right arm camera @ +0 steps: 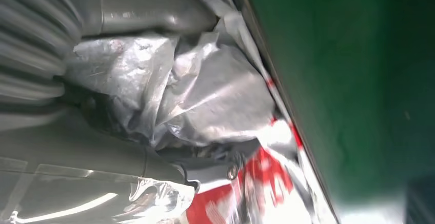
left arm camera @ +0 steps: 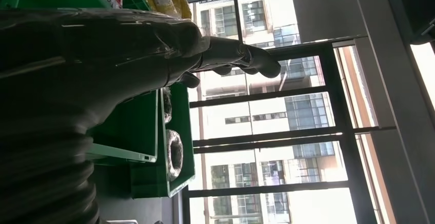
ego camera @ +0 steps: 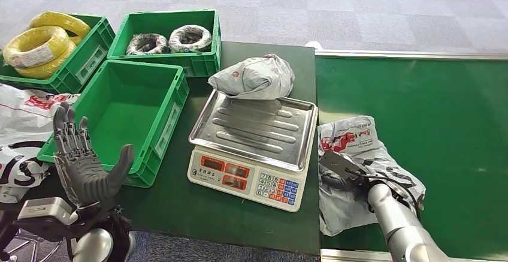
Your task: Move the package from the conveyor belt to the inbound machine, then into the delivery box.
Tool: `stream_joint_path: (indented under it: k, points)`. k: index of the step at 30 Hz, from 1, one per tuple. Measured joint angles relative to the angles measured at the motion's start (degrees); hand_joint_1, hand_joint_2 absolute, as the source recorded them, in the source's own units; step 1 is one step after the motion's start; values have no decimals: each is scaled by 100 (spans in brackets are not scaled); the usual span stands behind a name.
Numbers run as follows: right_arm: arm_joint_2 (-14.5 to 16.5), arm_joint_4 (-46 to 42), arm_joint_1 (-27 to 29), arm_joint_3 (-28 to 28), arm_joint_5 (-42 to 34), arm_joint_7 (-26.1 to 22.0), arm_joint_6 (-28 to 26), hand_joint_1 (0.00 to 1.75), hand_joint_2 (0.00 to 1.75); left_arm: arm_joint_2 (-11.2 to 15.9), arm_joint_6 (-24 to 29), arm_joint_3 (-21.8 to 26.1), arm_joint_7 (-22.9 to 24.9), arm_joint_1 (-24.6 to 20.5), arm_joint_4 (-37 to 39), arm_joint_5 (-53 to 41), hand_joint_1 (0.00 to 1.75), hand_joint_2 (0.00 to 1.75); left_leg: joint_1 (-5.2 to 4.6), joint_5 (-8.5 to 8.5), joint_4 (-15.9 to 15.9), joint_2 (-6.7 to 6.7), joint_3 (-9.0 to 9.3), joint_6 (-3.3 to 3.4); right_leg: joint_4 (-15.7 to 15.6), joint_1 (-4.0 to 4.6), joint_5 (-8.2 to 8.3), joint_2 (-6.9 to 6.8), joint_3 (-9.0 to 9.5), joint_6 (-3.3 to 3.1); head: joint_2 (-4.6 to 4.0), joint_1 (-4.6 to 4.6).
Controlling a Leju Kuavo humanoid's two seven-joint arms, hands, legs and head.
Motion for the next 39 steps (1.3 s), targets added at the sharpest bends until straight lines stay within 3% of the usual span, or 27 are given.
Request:
stream_joint_path:
  k: [2, 6, 7, 9, 16, 24, 31, 39]
  points:
    - [17, -605, 56, 12, 169, 348, -969, 175, 175, -11, 130, 3, 0, 110, -73, -4, 0, 175, -3, 3, 0, 0, -14, 1, 3, -2, 2, -1, -14, 0, 0, -3]
    - [123, -2587, 77, 240, 934, 1829, -4563, 175, 175, -36, 215, -56, 0, 180, -113, 13, 0, 175, -4, 9, 1, -15, -28, 3, 4, -3, -1, -19, -32, 0, 0, 1]
    - [162, -2976, 50, 352, 1144, 2043, -5201, 175, 175, -39, 207, -81, 0, 157, -98, 26, 0, 175, -3, 6, 1, -9, -24, 1, 4, -2, -1, -13, -30, -1, 0, 1]
    - [279, -3564, 22, 606, 1567, 2318, -5656, 175, 175, -54, 163, -136, 0, 72, -43, 43, 0, 175, -2, -2, -1, 13, -16, -2, 4, -1, -1, 10, -28, -1, 0, -3]
    - [671, -4439, 13, 1143, 2135, 2688, -5553, 175, 175, -126, 97, -260, 0, -143, 157, 45, 0, 175, -2, -1, -1, 12, -9, -2, 3, -1, -1, 10, -22, -1, 0, -3]
    - [1013, -4536, -160, 1508, 2492, 2795, -5236, 175, 175, -165, 12, -281, 0, -227, 272, 45, 0, 175, -4, -1, 0, 14, -11, -2, 4, -2, 0, 12, -22, -1, 0, -4]
    - [1500, -3926, -660, 2043, 2568, 2775, -5022, 175, 175, -234, -130, -298, 0, -238, 316, 43, 0, 175, 1, 0, -1, 15, -13, -3, 6, 2, -1, 13, -25, -2, 0, -3]
    - [2316, -2301, -1479, 2570, 1594, 1898, -4608, 175, 175, -232, -100, -418, 0, -330, 406, 144, 0, 175, 1, 0, -1, 18, -11, -3, 6, 2, -1, 18, -28, -3, 0, -2]
